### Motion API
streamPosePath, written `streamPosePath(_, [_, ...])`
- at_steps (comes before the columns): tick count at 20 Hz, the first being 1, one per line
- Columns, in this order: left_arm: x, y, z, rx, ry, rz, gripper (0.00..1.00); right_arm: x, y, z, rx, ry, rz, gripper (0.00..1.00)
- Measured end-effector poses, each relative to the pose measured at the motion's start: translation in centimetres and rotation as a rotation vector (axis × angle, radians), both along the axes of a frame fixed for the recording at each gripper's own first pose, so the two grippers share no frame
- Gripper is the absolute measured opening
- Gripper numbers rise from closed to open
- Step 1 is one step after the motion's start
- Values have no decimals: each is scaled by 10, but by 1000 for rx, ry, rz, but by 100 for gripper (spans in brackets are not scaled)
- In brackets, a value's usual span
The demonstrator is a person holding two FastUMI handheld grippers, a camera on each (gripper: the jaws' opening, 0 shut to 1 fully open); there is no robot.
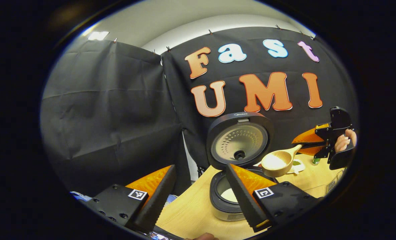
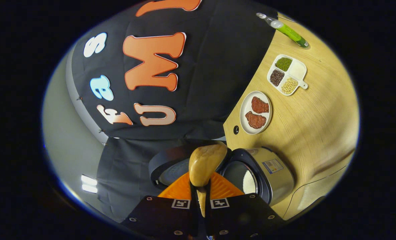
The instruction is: Close the left gripper, press the button to open the rice cooker; take a wooden spoon from the chopstick holder with the right hand, scoop a spoonful of rice and pour it into the rice cooker, then put the wooden spoon back into the chopstick holder.
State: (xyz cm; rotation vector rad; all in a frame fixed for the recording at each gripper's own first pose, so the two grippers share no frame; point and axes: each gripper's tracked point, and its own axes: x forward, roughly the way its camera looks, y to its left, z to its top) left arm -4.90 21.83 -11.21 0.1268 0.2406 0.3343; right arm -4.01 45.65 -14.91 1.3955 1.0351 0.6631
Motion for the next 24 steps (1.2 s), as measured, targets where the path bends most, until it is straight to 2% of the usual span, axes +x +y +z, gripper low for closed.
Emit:
streamPosePath(6, [9,7,-9,-14,15,6,100,12,35,4,-148,-131,33,8])
streamPosePath(13, [8,18,-22,-34,40,17,100,6,63,8,-359,-364,92,8])
streamPosePath(17, [9,21,-23,-35,44,20,100,0,77,17,-428,-491,131,8])
streamPosePath(24, [6,27,-27,-37,50,37,100,1,82,23,-504,-597,143,8])
